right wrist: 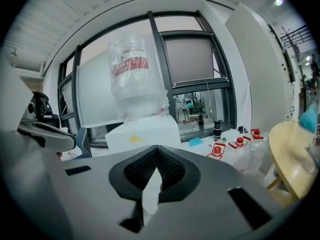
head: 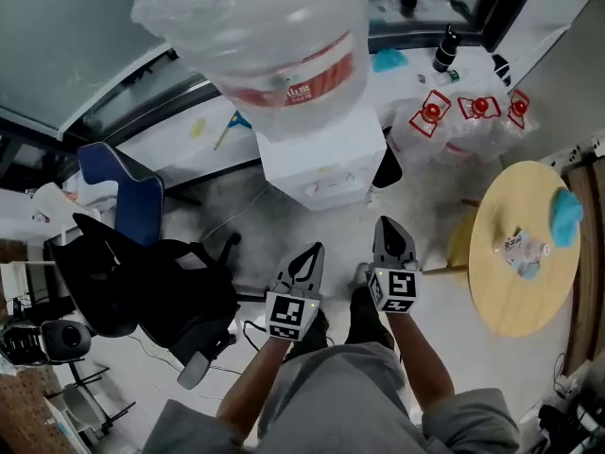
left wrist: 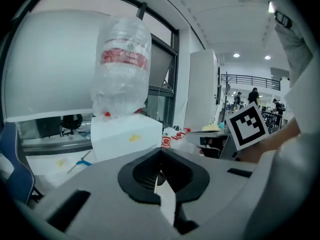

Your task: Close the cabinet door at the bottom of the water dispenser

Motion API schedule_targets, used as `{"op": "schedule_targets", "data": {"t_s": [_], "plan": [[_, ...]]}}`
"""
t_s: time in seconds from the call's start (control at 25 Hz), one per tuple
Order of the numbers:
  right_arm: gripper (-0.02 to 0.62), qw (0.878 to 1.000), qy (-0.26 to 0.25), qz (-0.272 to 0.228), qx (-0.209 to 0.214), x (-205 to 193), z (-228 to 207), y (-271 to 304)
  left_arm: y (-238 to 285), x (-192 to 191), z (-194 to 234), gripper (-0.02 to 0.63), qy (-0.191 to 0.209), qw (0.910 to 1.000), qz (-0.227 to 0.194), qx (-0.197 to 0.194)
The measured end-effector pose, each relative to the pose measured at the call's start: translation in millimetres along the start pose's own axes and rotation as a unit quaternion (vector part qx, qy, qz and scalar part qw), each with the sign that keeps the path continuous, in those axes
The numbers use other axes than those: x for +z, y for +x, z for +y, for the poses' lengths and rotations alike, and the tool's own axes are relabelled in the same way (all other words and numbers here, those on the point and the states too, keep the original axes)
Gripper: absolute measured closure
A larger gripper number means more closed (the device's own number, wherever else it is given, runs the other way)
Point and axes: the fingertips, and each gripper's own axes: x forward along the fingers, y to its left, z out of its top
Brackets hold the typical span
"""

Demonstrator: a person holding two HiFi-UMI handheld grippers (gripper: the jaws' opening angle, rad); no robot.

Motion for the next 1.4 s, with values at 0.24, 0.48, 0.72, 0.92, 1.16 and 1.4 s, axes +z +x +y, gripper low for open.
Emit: {"op": "schedule_targets", "data": {"t_s": [0.24,0.48,0.72,0.92,1.16,1.4], "plan": [[0.588,0.999,-0.007,-0.039,0.025,66.2,34.5,-27.4,-22.4,50.6,5.7,0.600,-0.007,0.9992,-0.039,0.007],[0.588,0.997,-0.008,-0.066,0.048,115.4,63.8,-53.1,-40.4,110.0,10.3,0.600,-0.011,0.9946,-0.102,0.017],[0.588,0.991,-0.032,-0.101,0.078,154.7,89.1,-62.5,-57.3,152.1,14.9,0.600,0.007,0.9889,-0.147,0.021],[0.588,0.985,-0.044,-0.132,0.099,171.4,108.4,-63.9,-65.6,157.1,25.0,0.600,0.017,0.9881,-0.151,0.027],[0.588,0.982,-0.045,-0.135,0.125,170.4,127.0,-59.2,-72.5,158.1,36.5,0.600,0.016,0.9866,-0.158,0.037],[0.588,0.980,-0.052,-0.135,0.138,169.3,136.3,-55.6,-73.6,155.8,43.0,0.598,0.009,0.9870,-0.155,0.042]]}}
